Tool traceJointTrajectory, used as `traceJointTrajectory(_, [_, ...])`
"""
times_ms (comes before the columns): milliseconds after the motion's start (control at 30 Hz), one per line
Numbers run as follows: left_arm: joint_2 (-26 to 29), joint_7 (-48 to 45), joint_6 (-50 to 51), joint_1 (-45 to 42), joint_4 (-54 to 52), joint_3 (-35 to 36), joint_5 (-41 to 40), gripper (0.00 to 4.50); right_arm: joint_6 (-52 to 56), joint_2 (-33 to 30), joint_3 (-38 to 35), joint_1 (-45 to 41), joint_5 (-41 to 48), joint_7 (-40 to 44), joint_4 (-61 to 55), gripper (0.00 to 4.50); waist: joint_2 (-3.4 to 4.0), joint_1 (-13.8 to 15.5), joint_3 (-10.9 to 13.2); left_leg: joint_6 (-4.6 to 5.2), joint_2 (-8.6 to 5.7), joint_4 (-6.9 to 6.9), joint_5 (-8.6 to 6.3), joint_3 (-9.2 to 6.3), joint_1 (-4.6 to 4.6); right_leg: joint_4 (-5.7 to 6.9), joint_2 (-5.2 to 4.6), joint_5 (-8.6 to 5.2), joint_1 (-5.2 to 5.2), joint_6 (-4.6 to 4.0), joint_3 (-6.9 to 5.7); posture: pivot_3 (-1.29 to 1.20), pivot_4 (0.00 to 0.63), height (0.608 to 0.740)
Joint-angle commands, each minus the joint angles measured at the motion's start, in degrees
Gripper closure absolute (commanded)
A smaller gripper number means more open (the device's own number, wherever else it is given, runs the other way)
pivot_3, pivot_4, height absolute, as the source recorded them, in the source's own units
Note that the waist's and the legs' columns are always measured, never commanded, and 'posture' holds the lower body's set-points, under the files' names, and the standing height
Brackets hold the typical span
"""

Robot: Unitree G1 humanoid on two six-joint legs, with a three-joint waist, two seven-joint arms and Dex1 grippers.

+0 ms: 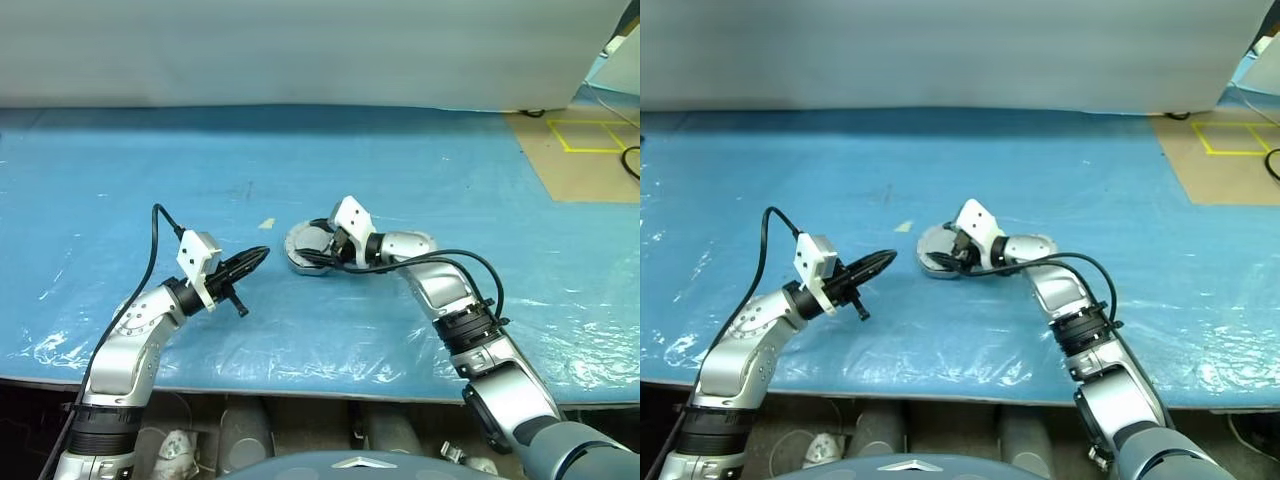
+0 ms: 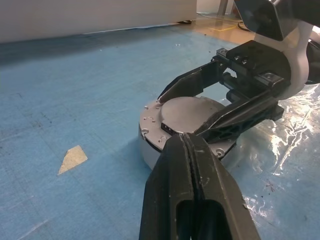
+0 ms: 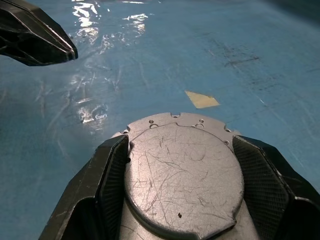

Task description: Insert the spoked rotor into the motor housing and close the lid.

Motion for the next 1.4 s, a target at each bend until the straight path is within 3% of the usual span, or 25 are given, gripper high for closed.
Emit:
traceJointTrajectory(33, [0.2, 0.1, -1.5, 0.2, -1.2, -0.4, -0.1, 4.50, 2.7, 0.8, 0.0, 0.0, 0.3, -1.5, -3.8, 1.53, 0.00, 0.0, 0.0, 0.00, 0.00, 0.00, 0.00, 0.00, 0.00, 0.00, 0.00, 0.00, 0.00, 0.00, 0.00, 0.00, 0.150, 0.740])
traceJointTrajectory(433, [0.1, 0.1, -2.4, 0.1, -0.1, -1.1, 0.4, 4.50, -0.9, -3.2, 3.4, 4.8, -3.2, 0.1, -2.7, 1.53, 0.02, 0.0, -0.1, 0.00, -0.03, 0.00, 0.00, 0.00, 0.10, 0.01, -0.01, 0.00, 0.08, 0.00, 0.01, 0.00, 0.150, 0.740])
traceJointTrajectory(800, [-0.1, 0.4, -3.1, -1.9, 1.6, -2.7, 1.3, 4.50, -3.3, -1.7, 1.4, 2.7, -4.1, -3.7, 1.4, 1.53, 0.01, -0.1, -0.1, 0.00, -0.03, 0.06, 0.00, 0.00, 0.18, 0.07, -0.02, 0.00, 0.15, 0.00, 0.02, 0.00, 0.150, 0.740])
traceJointTrajectory(1400, [-3.7, 5.4, -1.8, -10.5, 13.5, -11.3, 11.2, 4.50, -0.1, -0.7, 1.6, 3.0, -3.4, -4.7, 0.3, 1.53, 0.06, -0.2, -0.2, 0.00, -0.05, 0.15, 0.00, 0.00, 0.37, 0.20, -0.03, 0.01, 0.28, -0.02, 0.08, 0.00, 0.150, 0.740])
